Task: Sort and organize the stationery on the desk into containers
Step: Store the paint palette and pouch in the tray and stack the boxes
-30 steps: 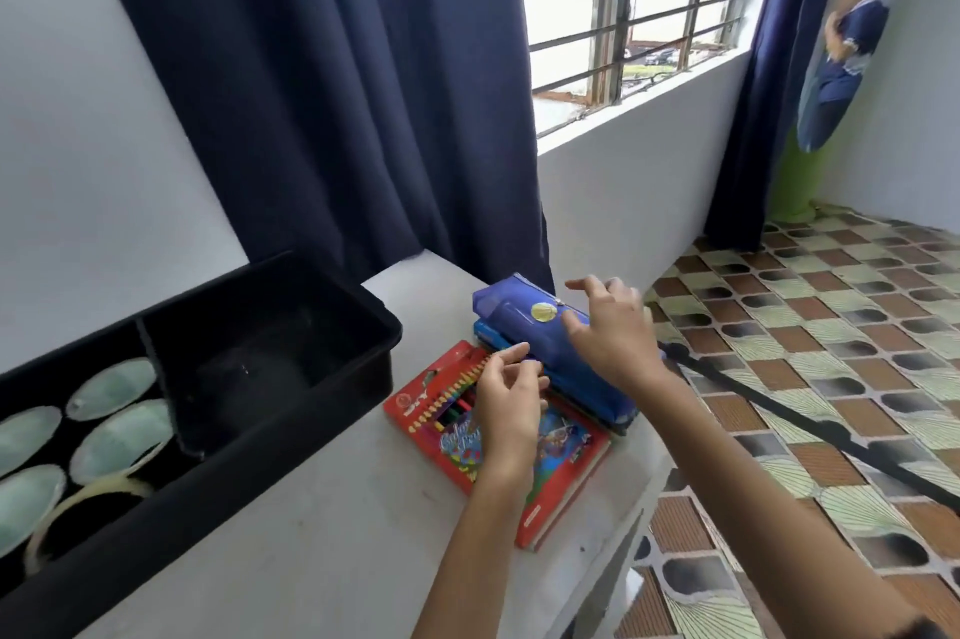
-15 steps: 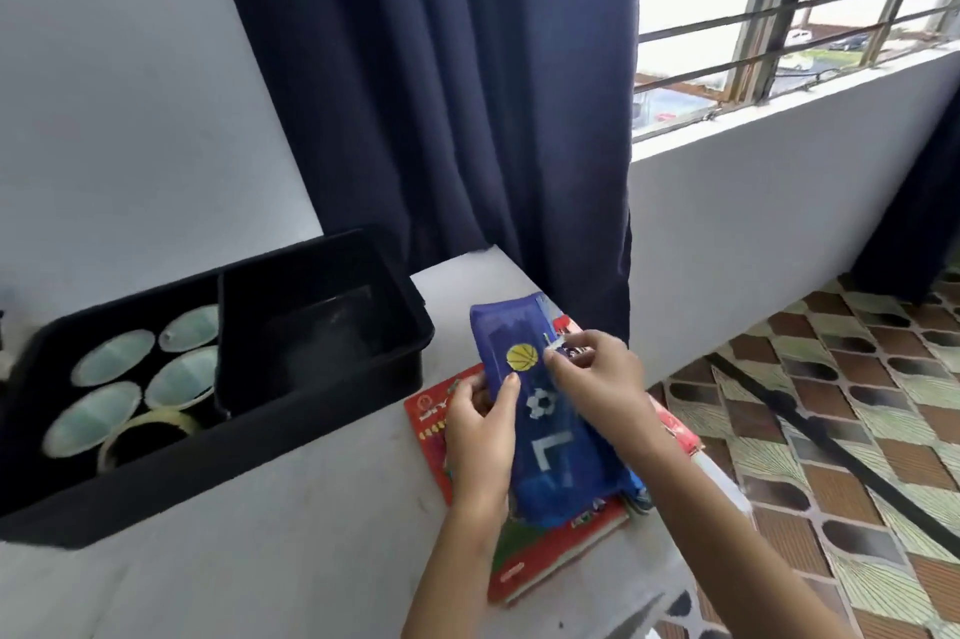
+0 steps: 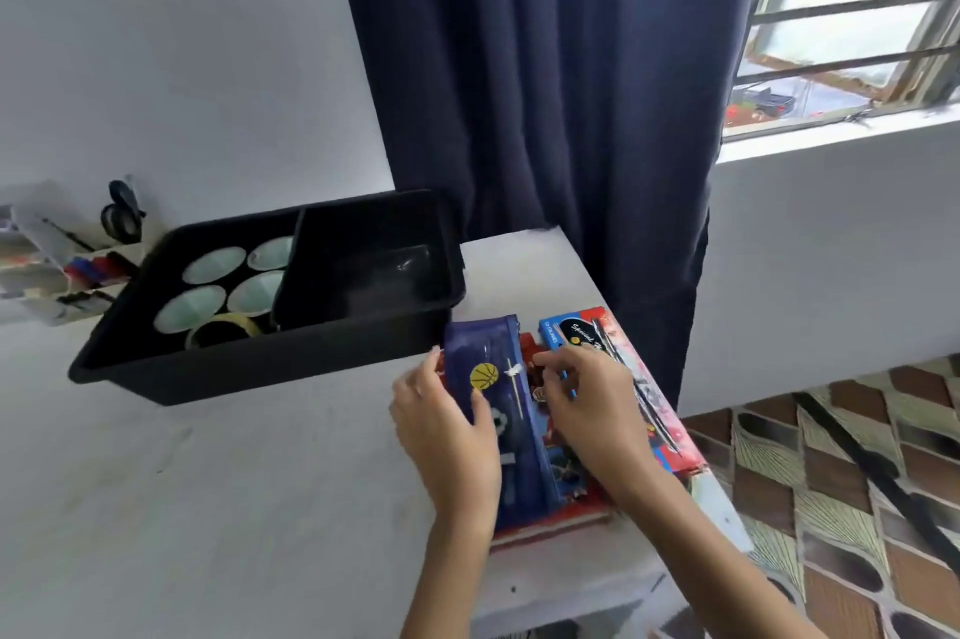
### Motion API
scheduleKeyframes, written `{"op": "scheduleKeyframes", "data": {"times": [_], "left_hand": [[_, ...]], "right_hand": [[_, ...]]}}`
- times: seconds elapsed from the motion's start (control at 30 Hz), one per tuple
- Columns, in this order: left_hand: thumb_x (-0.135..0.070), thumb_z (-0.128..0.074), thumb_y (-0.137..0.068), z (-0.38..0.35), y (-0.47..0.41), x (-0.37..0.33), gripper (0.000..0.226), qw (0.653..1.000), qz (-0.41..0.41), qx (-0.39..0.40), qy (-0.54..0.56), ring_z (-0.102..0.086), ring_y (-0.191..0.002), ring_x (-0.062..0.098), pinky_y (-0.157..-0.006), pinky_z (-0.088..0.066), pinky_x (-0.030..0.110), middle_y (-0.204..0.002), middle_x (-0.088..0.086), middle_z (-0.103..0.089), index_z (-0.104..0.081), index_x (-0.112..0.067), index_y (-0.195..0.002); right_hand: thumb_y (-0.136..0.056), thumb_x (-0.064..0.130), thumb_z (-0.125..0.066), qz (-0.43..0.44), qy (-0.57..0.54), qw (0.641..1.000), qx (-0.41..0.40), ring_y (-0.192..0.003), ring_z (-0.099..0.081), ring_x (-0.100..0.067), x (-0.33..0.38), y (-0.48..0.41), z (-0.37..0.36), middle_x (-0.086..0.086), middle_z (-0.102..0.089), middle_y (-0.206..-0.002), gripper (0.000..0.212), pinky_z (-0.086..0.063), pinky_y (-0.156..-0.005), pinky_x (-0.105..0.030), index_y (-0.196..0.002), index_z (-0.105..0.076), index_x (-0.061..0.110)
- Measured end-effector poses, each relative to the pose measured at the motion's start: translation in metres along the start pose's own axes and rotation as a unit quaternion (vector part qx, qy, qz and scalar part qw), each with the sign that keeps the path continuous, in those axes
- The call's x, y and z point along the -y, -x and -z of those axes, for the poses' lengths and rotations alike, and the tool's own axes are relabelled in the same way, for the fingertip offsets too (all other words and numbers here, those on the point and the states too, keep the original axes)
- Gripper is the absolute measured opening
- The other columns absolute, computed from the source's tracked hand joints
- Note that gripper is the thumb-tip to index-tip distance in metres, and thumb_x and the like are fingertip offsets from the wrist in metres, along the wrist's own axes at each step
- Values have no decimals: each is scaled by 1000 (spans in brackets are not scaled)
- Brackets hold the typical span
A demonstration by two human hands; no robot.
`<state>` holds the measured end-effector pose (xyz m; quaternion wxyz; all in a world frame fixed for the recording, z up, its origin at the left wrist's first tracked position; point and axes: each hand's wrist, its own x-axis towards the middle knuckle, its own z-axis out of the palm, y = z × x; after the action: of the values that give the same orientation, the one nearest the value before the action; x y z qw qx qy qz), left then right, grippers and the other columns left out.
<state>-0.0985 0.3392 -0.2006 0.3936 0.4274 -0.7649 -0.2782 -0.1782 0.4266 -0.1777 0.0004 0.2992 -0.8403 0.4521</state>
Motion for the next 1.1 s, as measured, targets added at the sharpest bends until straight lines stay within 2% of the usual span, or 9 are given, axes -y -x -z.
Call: {"op": "scheduleKeyframes", "data": {"times": [0.13, 0.27, 0.33, 0.5, 0.63, 0.8, 0.87, 0.97, 1.1], "left_hand": [[-18, -52, -94, -11, 9, -43, 28, 983, -45, 154, 87, -48, -106, 14, -97, -44, 35, -113, -1, -51, -60, -9, -119], [-44, -29, -99, -34, 24, -63, 52, 941, -35, 283, -183, -20, -133, 22, -110, -16, 42, -147, 6, -28, -60, -8, -122], [-44, -29, -99, -43, 31, -64, 53, 935, -24, 291, -203, -14, -138, 24, -111, -12, 45, -153, 6, -18, -61, -8, -121], [-41, -44, -96, -38, 37, -61, 38, 981, 1, 192, -8, -43, -112, 12, -100, -38, 30, -121, -2, -44, -60, -10, -111], [-34, -51, -95, -9, 22, -58, 26, 981, 36, 148, 121, -52, -80, -5, -65, -44, 3, -99, -5, -43, -59, -11, -103], [-41, -54, -91, 4, 7, -1, 34, 986, 86, 121, 73, -64, -76, 13, -59, -54, 21, -94, 8, -62, -68, -11, -97], [-54, -50, -87, 6, 9, 15, 47, 986, 107, 115, 54, -65, -77, 15, -60, -55, 24, -91, 7, -65, -69, -12, -97], [-65, -45, -80, 9, 10, 20, 63, 985, 123, 113, 43, -64, -86, 15, -69, -58, 32, -97, 4, -63, -67, -12, -106], [-26, -54, -93, 14, 9, -12, 31, 999, 0, -17, -41, -52, -96, 14, -78, -47, 25, -104, 2, -52, -60, -10, -119]], "right_hand": [[-90, 17, -55, -58, 108, 990, -73, -101, -49, -27, -32, -12, 27, -10, -61, -108, 24, -44, -83, -38, -112, -64, 12], [-90, 42, -51, -174, 156, 972, 13, -99, -51, -36, -59, -13, 29, -18, -61, -104, 39, -42, -81, -42, -106, -63, 9], [-91, 37, -54, -175, 125, 977, -8, -100, -51, -35, -64, -9, 27, -18, -61, -102, 37, -42, -83, -41, -110, -64, 7], [-92, 24, -56, -154, -2, 985, -76, -93, -61, -27, -50, -9, 33, -16, -66, -100, 30, -46, -82, -33, -114, -67, 8], [-93, 21, -57, -143, -114, 983, -31, -64, -60, -5, -13, -7, 38, 3, -66, -73, 21, -46, -61, -25, -104, -70, 8], [-95, 19, -54, -153, -136, 976, 70, -66, -60, -3, 0, 2, -1, 2, -70, -79, 18, -39, -48, -5, -101, -69, 12], [-93, 21, -57, -151, -119, 978, 77, -78, -62, -10, -2, 5, -19, -2, -68, -85, 17, -48, -63, -10, -103, -68, 12], [-89, 32, -61, -150, -91, 982, 76, -96, -61, -22, -6, 6, -31, -6, -64, -98, 36, -53, -86, -41, -119, -63, 11], [-90, 25, -59, -90, -55, 994, -3, -97, -57, -22, -16, 0, -8, -1, -62, -94, 25, -50, -85, -42, -110, -67, 13]]}}
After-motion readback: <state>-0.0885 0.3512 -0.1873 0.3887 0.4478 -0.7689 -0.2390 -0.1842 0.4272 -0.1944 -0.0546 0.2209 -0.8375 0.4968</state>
